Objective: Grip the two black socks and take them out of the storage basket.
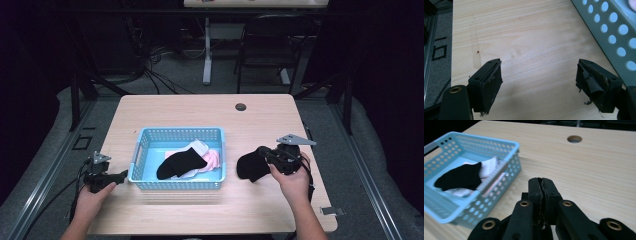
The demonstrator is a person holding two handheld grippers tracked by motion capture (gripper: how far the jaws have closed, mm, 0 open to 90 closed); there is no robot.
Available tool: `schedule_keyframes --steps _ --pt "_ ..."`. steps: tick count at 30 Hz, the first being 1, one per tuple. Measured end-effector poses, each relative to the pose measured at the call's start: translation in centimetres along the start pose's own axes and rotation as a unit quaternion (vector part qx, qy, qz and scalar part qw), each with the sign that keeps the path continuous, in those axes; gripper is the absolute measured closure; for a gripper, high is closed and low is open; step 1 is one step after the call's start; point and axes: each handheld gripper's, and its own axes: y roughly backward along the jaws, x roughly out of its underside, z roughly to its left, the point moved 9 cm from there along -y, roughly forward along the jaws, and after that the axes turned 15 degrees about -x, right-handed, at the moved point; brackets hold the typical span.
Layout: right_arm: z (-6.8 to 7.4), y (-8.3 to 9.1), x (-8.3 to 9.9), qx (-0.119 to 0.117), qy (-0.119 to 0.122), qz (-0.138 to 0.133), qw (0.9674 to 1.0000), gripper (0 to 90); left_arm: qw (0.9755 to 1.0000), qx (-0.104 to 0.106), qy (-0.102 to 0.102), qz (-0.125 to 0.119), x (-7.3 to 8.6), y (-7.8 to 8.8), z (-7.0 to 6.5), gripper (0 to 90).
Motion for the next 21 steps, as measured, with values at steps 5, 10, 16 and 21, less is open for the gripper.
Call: schedule_keyframes --steps 5,10,16,21 --pt "-2.6 -0.7 1.6 0.029 -0.013 0.004 0.9995 86.3 1.0 0.0 0.0 0.0 0.0 0.0 0.0 20.9" --pt "-4.9 -1.2 3.3 0.061 -0.025 0.016 0.9977 77.8 1.0 0.002 -0.001 -0.001 0.0 0.0 0.0 20.9" --pt "-6.7 -1.1 4.5 0.082 -0.042 0.014 0.9956 64.8 1.0 0.002 -0.001 -0.001 0.0 0.0 0.0 20.9" --pt "-7.2 -0.7 4.8 0.102 -0.038 0.003 0.994 54.5 1.0 0.002 0.0 -0.001 -0.1 0.0 0.0 20.9"
